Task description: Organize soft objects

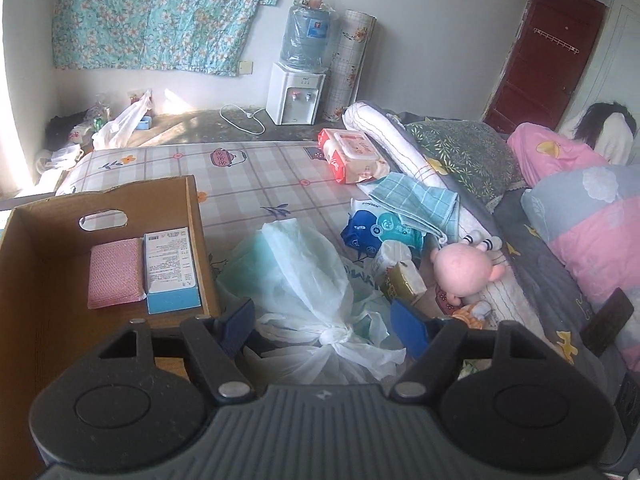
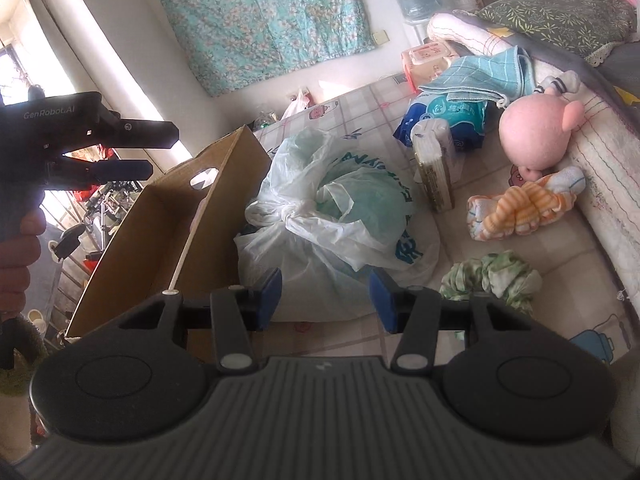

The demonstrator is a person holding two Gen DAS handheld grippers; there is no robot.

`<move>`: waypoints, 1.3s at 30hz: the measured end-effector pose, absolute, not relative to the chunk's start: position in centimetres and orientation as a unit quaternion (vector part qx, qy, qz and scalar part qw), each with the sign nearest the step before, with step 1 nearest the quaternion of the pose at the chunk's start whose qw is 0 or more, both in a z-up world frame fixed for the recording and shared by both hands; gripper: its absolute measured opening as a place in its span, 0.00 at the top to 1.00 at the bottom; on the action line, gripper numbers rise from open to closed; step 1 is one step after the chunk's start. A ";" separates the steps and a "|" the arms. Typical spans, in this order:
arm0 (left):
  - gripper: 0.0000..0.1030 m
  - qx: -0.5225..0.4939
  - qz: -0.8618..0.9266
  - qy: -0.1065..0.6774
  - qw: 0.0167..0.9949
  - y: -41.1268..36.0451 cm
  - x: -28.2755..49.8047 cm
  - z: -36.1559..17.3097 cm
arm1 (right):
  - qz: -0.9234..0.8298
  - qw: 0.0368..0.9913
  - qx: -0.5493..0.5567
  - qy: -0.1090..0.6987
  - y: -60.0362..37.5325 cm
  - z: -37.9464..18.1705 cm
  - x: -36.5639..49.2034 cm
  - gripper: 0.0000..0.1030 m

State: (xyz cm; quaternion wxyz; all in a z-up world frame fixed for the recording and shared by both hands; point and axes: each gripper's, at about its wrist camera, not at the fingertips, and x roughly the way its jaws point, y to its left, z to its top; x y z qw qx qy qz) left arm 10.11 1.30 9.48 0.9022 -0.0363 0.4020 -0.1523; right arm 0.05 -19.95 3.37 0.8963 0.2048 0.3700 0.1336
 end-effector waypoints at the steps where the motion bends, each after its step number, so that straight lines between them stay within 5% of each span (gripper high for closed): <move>1: 0.26 -0.037 -0.157 0.402 0.901 0.8 10.0 9.5 | 0.128 0.898 0.204 0.369 -20.5 3.4 -0.2 0.53; 13: 0.26 -0.023 -0.152 0.454 0.878 -5.3 18.6 8.2 | 0.058 0.924 0.180 0.334 -28.3 5.5 4.2 0.53; 24: 0.35 -0.021 -0.108 0.508 0.855 -9.3 31.5 4.4 | 0.034 0.932 0.071 0.353 -32.6 7.5 21.6 0.52; 36: 0.51 -0.015 -0.112 0.536 0.837 -10.5 39.6 0.8 | 0.018 0.888 -0.097 0.449 -32.2 0.3 39.4 0.55; 39: 0.51 -0.019 -0.116 0.544 0.831 -10.2 40.0 0.1 | 0.003 0.870 -0.139 0.473 -32.5 -2.2 39.9 0.66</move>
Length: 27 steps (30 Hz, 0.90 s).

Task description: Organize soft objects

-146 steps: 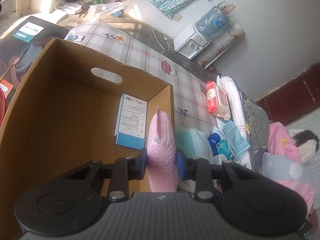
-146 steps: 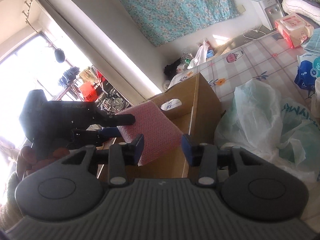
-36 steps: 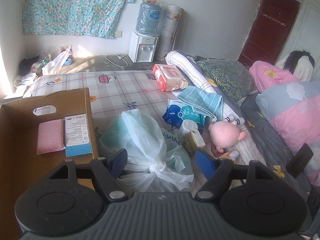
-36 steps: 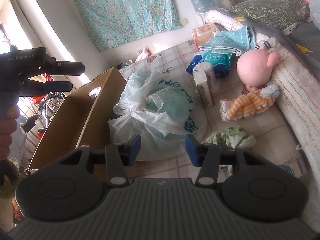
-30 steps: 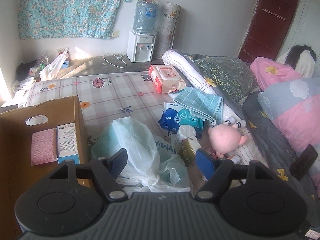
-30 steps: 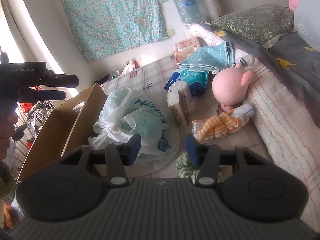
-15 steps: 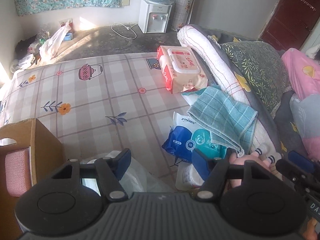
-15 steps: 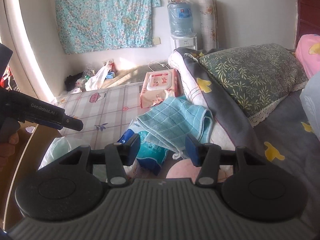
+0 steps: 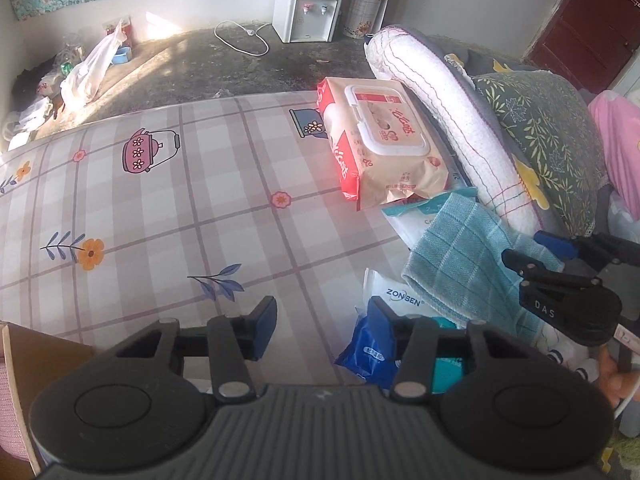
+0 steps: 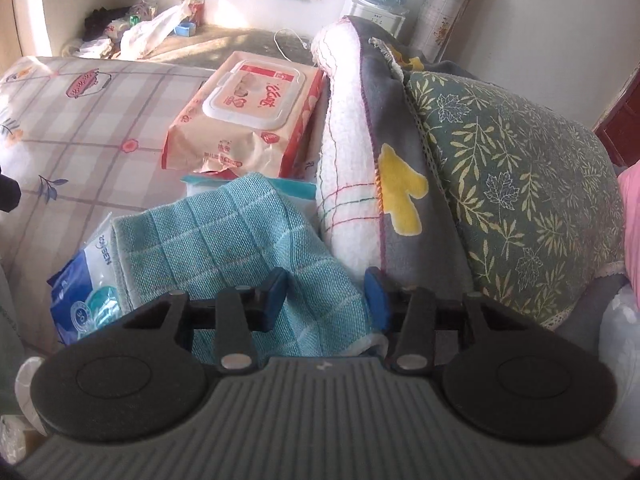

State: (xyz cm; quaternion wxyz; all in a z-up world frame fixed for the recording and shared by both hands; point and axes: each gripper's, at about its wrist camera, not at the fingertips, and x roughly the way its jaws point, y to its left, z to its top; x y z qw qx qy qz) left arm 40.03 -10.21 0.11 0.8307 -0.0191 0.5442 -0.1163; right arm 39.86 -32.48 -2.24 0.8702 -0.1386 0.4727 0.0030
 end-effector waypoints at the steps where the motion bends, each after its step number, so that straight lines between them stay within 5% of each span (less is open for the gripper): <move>1: 0.51 -0.020 -0.118 0.546 0.829 -10.1 40.1 0.0 | -0.002 0.868 -0.157 0.471 -32.3 -2.7 39.6 0.73; 6: 0.51 -0.022 -0.122 0.548 0.828 -9.7 40.0 -0.3 | -0.002 0.875 -0.192 0.444 -31.4 -2.5 37.6 0.93; 17: 0.51 -0.040 -0.118 0.530 0.838 -8.4 40.0 1.2 | 0.173 0.897 -0.032 0.407 -28.5 6.7 28.1 0.94; 20: 0.51 -0.041 -0.123 0.529 0.839 -8.7 40.3 1.3 | 0.231 0.867 0.005 0.441 -27.1 6.6 26.7 0.91; 25: 0.50 -0.050 -0.153 0.539 0.827 -10.3 40.8 0.5 | 0.228 0.868 0.087 0.433 -29.2 7.7 28.5 0.64; 27: 0.50 -0.052 -0.166 0.538 0.825 -11.1 41.2 0.2 | 0.189 0.871 0.148 0.428 -32.0 7.5 31.1 0.62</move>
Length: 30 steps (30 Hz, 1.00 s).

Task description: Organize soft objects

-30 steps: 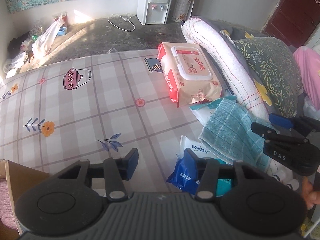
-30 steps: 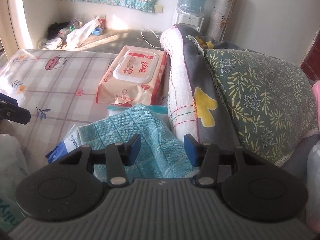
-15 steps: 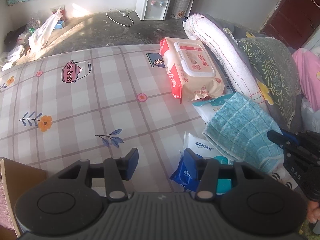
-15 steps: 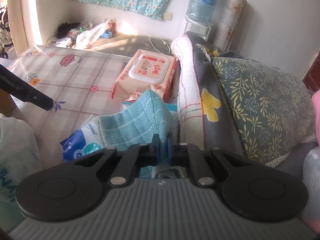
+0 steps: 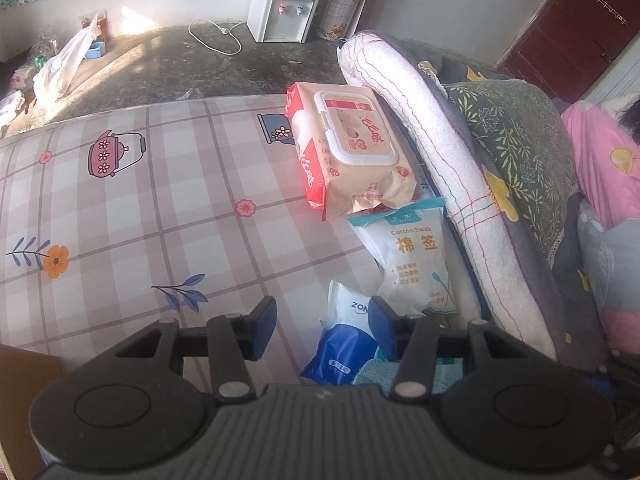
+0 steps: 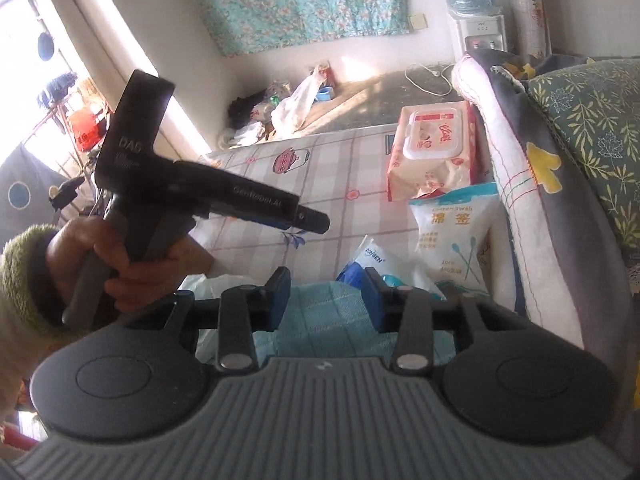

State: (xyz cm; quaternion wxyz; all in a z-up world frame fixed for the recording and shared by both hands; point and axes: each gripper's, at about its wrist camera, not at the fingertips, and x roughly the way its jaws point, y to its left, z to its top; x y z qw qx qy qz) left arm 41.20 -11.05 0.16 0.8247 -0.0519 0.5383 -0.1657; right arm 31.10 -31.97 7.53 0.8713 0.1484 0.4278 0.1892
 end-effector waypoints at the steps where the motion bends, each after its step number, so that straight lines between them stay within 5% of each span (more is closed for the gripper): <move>1: 0.50 -0.048 -0.174 0.538 0.823 -11.5 41.4 0.0 | 0.164 0.871 0.168 0.432 -33.0 7.2 32.4 0.62; 14: 0.45 -0.022 -0.261 0.562 0.785 -17.4 44.5 -3.7 | -0.001 0.789 0.251 0.561 -36.0 -3.5 45.3 0.61; 27: 0.47 -0.045 -0.256 0.593 0.762 -19.5 47.2 -7.8 | -0.011 0.773 0.261 0.578 -35.0 -6.9 47.9 0.43; 30: 0.53 -0.065 -0.261 0.591 0.761 -19.6 47.4 -8.2 | 0.000 0.778 0.267 0.569 -34.7 -7.1 47.8 0.49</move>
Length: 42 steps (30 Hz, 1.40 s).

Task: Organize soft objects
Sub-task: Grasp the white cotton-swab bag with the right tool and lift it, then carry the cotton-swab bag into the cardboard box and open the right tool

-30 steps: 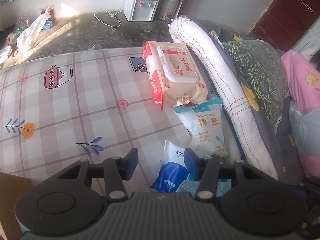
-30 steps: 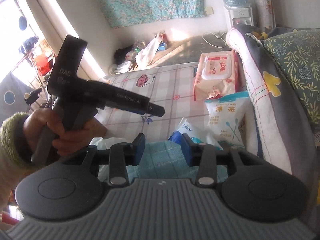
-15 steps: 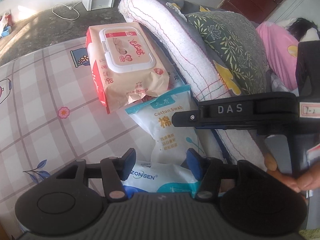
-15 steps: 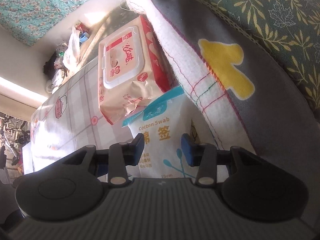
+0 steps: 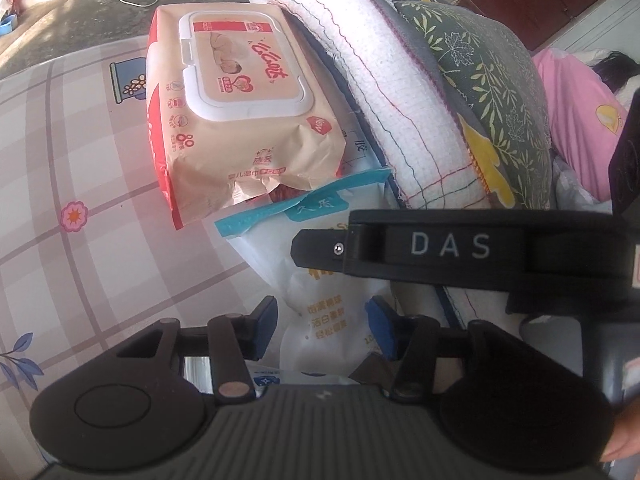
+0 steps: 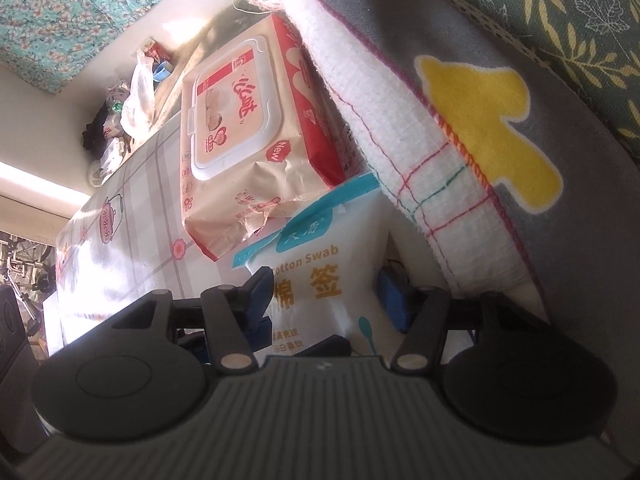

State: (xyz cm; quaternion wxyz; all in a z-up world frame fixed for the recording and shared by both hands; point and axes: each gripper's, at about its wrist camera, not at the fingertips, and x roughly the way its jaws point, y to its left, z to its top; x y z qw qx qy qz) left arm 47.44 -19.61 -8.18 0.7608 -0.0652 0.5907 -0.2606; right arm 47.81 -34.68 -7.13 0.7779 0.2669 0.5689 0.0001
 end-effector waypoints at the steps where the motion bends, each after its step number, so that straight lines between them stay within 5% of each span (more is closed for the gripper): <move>1: 0.53 -0.067 -0.259 0.590 0.762 -19.7 47.4 -8.1 | 0.002 0.780 0.270 0.565 -34.7 -7.1 47.7 0.55; 6: 0.53 -0.059 -0.251 0.572 0.779 -20.2 46.8 -6.7 | 0.016 0.794 0.284 0.537 -34.5 -5.7 47.1 0.67; 24: 0.58 -0.065 -0.253 0.454 0.852 -14.5 37.7 8.4 | 0.086 0.854 0.289 0.425 -31.4 11.3 37.3 0.69; 32: 0.58 -0.078 -0.198 0.436 0.874 -4.3 30.6 12.3 | 0.173 0.842 0.287 0.423 -21.0 15.2 31.6 0.69; 42: 0.58 -0.097 -0.049 0.473 0.874 13.7 21.9 10.0 | 0.299 0.759 0.270 0.511 0.9 12.3 28.0 0.69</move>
